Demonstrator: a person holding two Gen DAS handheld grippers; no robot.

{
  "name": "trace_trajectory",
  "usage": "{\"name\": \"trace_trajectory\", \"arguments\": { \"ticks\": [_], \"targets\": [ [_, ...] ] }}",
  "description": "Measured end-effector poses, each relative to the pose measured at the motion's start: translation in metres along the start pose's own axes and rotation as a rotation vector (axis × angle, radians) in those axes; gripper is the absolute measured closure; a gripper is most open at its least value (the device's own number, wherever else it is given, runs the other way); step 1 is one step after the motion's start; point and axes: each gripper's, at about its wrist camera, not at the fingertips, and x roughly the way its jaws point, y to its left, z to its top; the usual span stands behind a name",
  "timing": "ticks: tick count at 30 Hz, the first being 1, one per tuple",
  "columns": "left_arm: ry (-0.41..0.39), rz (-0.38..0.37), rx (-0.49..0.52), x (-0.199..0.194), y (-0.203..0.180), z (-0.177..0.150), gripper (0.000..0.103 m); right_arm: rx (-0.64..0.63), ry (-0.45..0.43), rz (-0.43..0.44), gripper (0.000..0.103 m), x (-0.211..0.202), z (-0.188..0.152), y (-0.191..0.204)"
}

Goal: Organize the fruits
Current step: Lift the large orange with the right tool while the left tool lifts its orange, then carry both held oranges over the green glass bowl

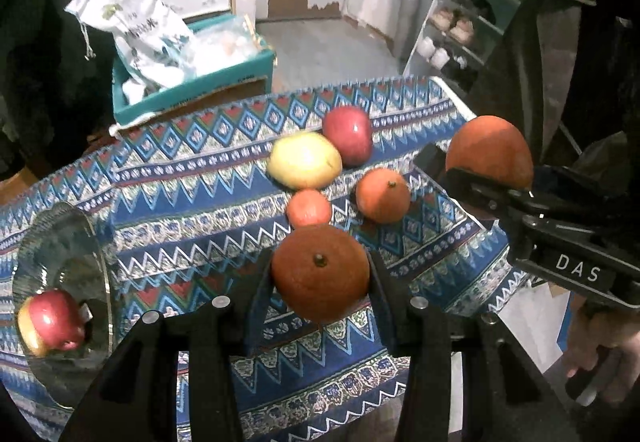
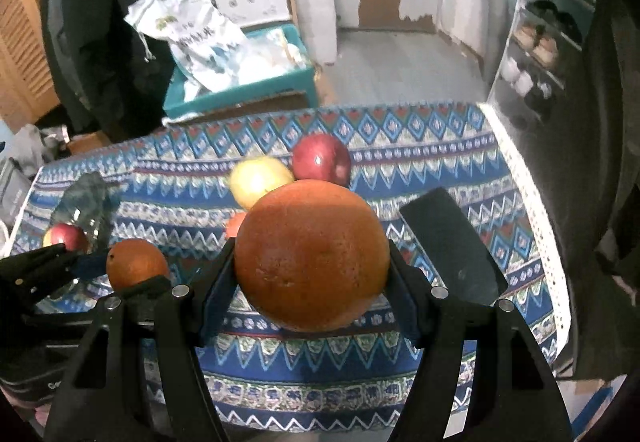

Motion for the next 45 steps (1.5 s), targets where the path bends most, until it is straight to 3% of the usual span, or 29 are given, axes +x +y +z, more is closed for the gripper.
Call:
{"name": "trace_trajectory", "arguments": {
  "ticks": [19, 45],
  "targets": [
    [-0.156, 0.017, 0.012, -0.071, 0.01, 0.009, 0.057, -0.062, -0.128, 0.047, 0.034, -0.053, 0.025, 0.036],
    [-0.233, 0.073, -0.113, -0.114, 0.082, -0.002, 0.057, -0.143, -0.136, 0.134, 0.034, -0.048, 0.051, 0.113]
  ]
}}
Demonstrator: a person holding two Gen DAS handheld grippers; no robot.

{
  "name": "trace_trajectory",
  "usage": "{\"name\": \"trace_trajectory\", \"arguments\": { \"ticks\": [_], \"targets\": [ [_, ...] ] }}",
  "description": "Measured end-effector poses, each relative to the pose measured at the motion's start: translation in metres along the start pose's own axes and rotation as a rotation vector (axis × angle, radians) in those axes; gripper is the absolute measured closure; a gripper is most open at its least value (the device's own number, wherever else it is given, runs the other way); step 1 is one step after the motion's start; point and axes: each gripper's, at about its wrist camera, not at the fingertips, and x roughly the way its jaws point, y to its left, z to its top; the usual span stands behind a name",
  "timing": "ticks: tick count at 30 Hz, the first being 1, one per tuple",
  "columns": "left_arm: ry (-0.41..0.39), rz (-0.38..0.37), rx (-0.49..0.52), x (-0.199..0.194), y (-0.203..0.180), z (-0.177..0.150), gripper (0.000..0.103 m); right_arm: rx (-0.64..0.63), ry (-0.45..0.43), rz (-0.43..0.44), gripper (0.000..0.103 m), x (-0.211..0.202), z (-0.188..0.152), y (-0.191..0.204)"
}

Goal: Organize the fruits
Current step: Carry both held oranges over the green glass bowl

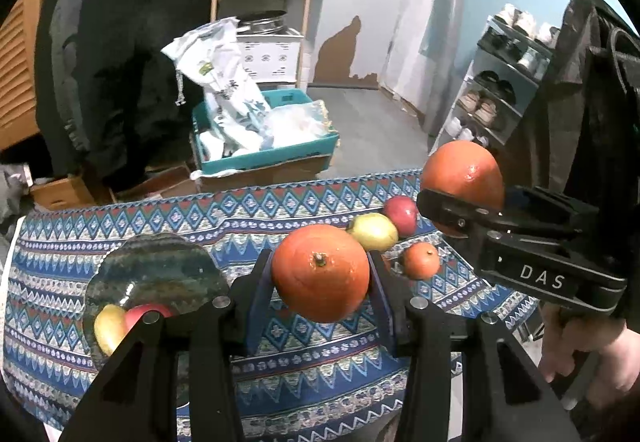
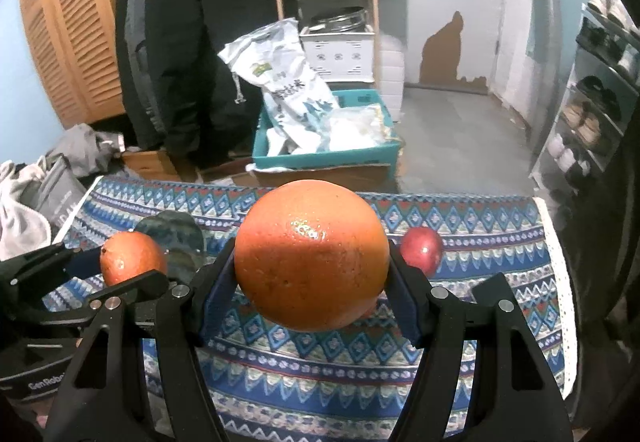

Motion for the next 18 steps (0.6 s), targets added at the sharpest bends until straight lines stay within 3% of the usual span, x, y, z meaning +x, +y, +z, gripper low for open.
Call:
{"name": "trace_trajectory", "arguments": {
  "ticks": [18],
  "targets": [
    [0.009, 0.1, -0.137, -0.007, 0.085, -0.014, 0.057, -0.061, 0.064, 0.102, 0.034, 0.051, 0.021, 0.073]
  ]
}}
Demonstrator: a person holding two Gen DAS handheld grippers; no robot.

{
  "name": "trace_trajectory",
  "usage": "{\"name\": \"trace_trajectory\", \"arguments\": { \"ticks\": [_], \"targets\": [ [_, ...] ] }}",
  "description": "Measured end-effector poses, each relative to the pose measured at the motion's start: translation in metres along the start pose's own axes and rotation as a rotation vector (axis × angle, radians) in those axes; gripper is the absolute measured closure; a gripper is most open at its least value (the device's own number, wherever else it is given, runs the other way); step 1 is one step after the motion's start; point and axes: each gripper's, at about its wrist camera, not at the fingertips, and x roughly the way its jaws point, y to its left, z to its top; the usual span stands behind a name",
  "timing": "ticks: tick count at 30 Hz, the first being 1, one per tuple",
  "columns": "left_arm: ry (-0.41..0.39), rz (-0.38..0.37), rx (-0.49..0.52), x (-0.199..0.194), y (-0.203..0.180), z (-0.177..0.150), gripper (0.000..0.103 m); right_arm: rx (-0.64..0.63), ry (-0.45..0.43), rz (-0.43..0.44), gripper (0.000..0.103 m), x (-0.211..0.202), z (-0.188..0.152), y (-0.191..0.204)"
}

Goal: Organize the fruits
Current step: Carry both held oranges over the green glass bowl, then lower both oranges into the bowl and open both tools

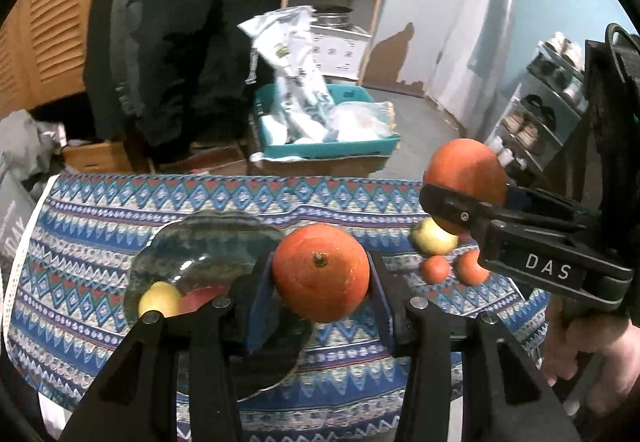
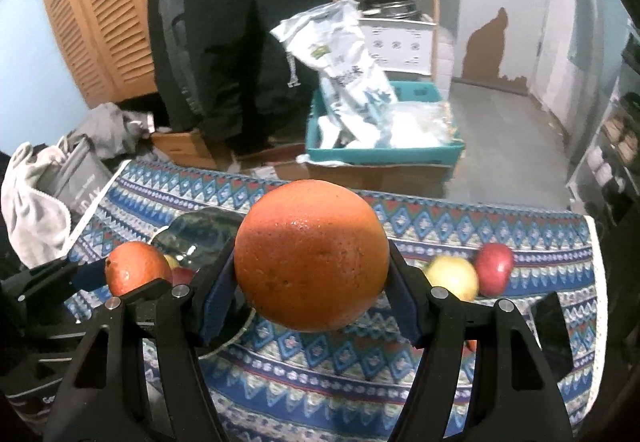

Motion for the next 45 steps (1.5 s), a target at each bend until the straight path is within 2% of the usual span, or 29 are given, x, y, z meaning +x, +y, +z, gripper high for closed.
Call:
{"name": "trace_trajectory", "arguments": {
  "ticks": [9, 18, 30, 36, 45],
  "targets": [
    [0.014, 0.076, -0.065, 0.011, 0.059, 0.001, 0.057, -0.037, 0.047, 0.041, 0.034, 0.041, 0.007, 0.035],
    [0.039, 0.11, -0.106, 0.029, 0.104, -0.001, 0.057, -0.058, 0.11, 0.092, 0.034, 0.085, 0.01, 0.067],
    [0.122, 0.124, -0.148, 0.072, 0.139, -0.008, 0.057, -0.071, 0.221, 0.126, 0.034, 0.14, 0.005, 0.091],
    [0.152, 0.121, -0.203, 0.094, 0.156, -0.011, 0.057, -0.078, 0.285, 0.124, 0.034, 0.168, -0.005, 0.093],
    [0.186, 0.122, -0.241, 0.109, 0.167, -0.016, 0.056, -0.077, 0.325, 0.124, 0.034, 0.185, -0.009, 0.092]
  ]
}}
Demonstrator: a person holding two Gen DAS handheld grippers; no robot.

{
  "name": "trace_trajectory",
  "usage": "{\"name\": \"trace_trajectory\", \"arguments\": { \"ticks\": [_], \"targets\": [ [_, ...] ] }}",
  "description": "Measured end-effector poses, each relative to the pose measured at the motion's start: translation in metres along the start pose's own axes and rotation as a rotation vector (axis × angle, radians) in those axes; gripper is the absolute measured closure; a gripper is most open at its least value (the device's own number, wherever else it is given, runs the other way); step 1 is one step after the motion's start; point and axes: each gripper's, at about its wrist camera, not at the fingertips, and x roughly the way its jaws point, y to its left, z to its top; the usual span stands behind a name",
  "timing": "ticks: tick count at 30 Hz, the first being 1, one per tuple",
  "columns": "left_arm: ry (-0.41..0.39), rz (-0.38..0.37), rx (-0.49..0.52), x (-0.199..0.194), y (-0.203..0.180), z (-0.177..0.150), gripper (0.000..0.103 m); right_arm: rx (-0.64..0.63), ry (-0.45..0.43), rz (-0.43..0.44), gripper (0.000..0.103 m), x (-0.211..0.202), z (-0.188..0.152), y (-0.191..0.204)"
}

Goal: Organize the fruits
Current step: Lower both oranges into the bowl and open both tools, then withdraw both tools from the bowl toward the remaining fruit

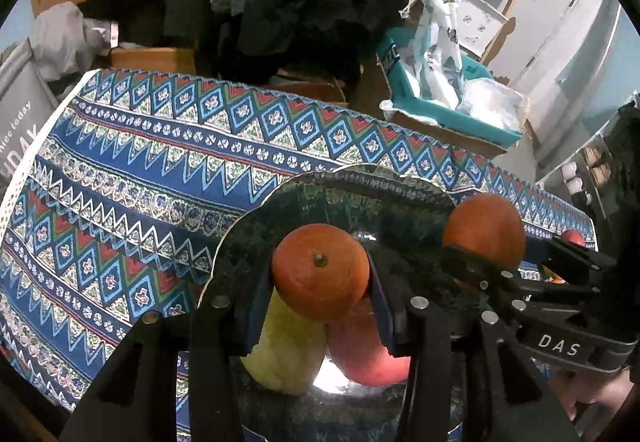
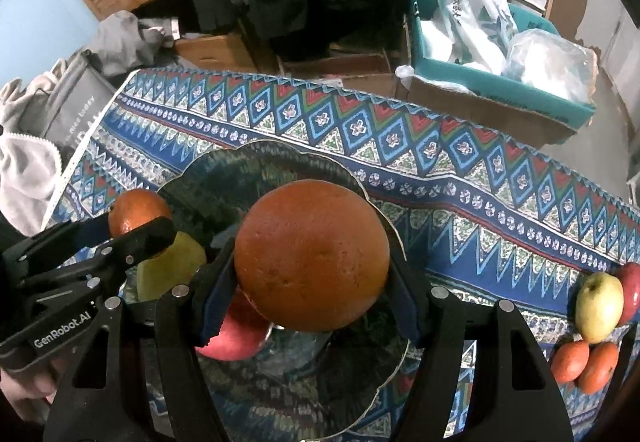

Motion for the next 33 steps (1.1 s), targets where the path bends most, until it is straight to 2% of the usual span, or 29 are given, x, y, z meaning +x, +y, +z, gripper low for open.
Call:
{"name": "trace_trajectory", "arguments": {
  "ticks": [6, 8, 10, 20, 29, 33],
  "targets": [
    [0.034, 0.015, -0.015, 0.01, 0.003, -0.003, 0.056, 0.016, 0.023, 0.011, 0.033, 0.008, 0.001, 0.0],
    [0.03, 0.014, -0.015, 0.009, 0.004, -0.003, 0.052, 0.017, 0.037, 0.012, 0.033, 0.011, 0.0, 0.0],
    [0.025, 0.019, -0.011, 0.007, 0.003, -0.002, 0.04, 0.021, 0.036, 0.013, 0.033, 0.012, -0.001, 0.0],
    [0.018, 0.038, 0.01, -0.009, -0.004, -0.007, 0.038, 0.038, -0.038, 0.022, 0.033, -0.012, 0.007, -0.002],
    [-0.042, 0.042, 0.026, -0.045, -0.012, -0.007, 0.035, -0.002, -0.106, -0.056, 0.033, -0.041, 0.005, 0.004],
    [-0.077, 0.042, 0.028, -0.062, -0.015, -0.006, 0.03, -0.008, -0.149, -0.085, 0.033, -0.06, 0.005, 0.005]
  ]
}}
